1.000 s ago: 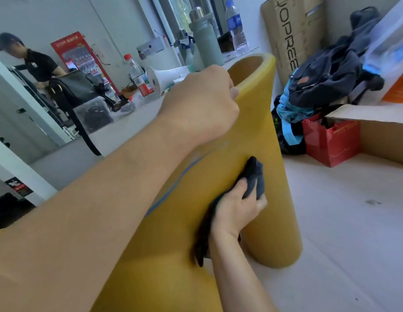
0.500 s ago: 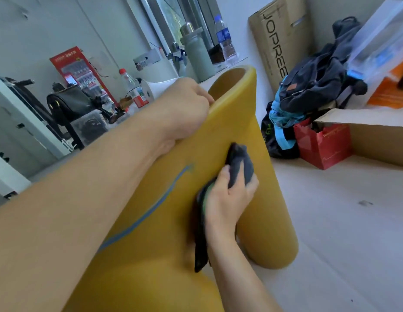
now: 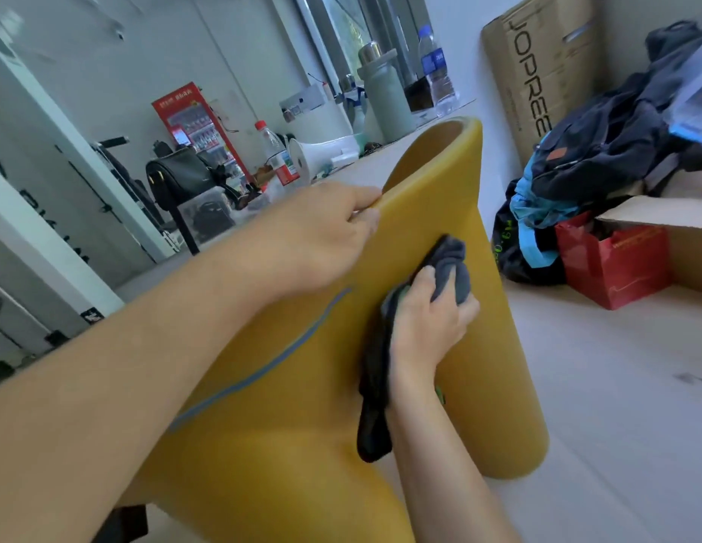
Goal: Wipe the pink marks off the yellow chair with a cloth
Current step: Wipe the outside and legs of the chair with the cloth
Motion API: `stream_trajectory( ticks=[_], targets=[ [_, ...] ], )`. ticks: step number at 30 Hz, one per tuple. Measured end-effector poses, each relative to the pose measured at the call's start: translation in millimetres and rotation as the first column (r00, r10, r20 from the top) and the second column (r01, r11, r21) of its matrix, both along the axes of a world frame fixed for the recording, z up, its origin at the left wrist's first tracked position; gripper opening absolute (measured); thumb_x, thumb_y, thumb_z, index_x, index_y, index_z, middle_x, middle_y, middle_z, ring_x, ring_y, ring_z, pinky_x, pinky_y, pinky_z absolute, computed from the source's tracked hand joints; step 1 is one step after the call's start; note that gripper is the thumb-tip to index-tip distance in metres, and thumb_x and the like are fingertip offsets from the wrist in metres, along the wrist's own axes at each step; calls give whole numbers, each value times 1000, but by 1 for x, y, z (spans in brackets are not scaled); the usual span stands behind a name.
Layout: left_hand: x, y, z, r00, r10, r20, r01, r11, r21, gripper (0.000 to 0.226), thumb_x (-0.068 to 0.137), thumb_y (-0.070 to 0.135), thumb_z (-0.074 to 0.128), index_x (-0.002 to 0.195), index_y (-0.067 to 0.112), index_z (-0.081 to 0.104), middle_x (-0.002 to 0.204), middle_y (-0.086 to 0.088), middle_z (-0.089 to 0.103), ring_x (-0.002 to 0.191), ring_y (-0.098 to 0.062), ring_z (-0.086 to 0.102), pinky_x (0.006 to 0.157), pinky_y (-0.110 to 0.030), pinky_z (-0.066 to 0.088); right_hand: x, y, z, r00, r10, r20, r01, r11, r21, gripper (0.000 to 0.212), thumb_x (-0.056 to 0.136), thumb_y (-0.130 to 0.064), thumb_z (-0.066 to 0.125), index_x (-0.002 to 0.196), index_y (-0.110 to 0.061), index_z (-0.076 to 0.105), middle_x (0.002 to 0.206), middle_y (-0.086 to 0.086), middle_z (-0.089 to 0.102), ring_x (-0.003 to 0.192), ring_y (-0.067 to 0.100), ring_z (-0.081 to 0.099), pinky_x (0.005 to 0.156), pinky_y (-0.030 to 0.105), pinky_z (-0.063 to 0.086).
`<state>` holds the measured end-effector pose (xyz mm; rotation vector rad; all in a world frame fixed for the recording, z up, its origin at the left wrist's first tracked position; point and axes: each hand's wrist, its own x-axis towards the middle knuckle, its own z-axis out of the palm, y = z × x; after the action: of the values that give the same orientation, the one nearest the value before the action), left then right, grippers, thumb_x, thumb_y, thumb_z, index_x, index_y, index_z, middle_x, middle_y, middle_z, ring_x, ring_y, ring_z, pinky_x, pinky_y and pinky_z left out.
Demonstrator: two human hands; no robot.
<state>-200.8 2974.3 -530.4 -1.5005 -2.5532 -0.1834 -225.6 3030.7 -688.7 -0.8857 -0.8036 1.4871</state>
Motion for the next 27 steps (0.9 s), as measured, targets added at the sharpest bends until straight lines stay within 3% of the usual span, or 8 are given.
stream_trajectory(
  ticks=[6,8,10,13,16,21,24,27],
  targets=[
    [-10,-39,-6,995,85,59,-92,988,123,33,77,39,44,89,18,67,83,3,70,83,-19,64,79,-42,52,13,-35,32,928,-353,-119,323,606,727,39,99,-32,39,128,-17,61,133,22,50,118,33,47,105,33,33],
    [-2,-35,-6,994,80,76,-89,988,128,22,95,29,46,97,24,67,87,7,64,86,-13,56,84,-32,45,-14,-19,-22,940,-339,-33,295,764,573,40,97,-28,45,130,-8,57,129,28,51,118,37,49,105,32,34],
    [3,-32,-7,996,78,51,-84,987,140,27,101,26,39,106,25,65,96,-1,64,92,-17,55,90,-35,43,-31,-17,-67,976,-194,-97,203,975,95,46,89,-42,51,124,-15,61,127,23,53,118,39,52,104,32,38],
    [6,-27,-7,999,49,21,-52,984,173,31,100,23,37,101,6,63,94,-17,66,90,-29,59,87,-44,47,-29,-19,-71,989,44,-140,-92,929,-359,59,84,-58,49,132,-23,54,139,13,44,125,38,47,107,43,36],
    [7,-13,-6,997,66,38,-72,982,175,29,98,19,40,91,0,61,72,-16,59,73,-31,56,71,-41,47,-3,-33,1,987,-146,63,148,989,-26,45,95,-33,47,133,-12,57,136,24,45,118,43,48,101,35,30],
    [6,-2,1,957,-2,292,-98,940,327,13,81,13,49,74,15,61,71,-1,59,77,-22,58,73,-28,48,16,-41,31,926,-347,-147,357,685,635,40,91,-12,51,131,-9,56,131,23,52,121,30,50,106,33,35],
    [9,-9,0,952,16,307,-87,972,219,29,98,15,44,113,18,68,104,0,69,101,-17,62,94,-38,49,4,-11,-32,978,-188,-88,205,943,263,54,87,-41,46,134,-17,54,131,22,52,116,32,53,102,34,40],
    [11,-7,0,967,19,253,-72,977,203,33,98,13,43,119,23,66,111,2,68,104,-18,61,96,-41,48,-2,4,-55,993,88,-80,-88,996,8,67,82,-52,45,142,-24,44,139,17,46,110,26,52,91,35,39]
  ],
)
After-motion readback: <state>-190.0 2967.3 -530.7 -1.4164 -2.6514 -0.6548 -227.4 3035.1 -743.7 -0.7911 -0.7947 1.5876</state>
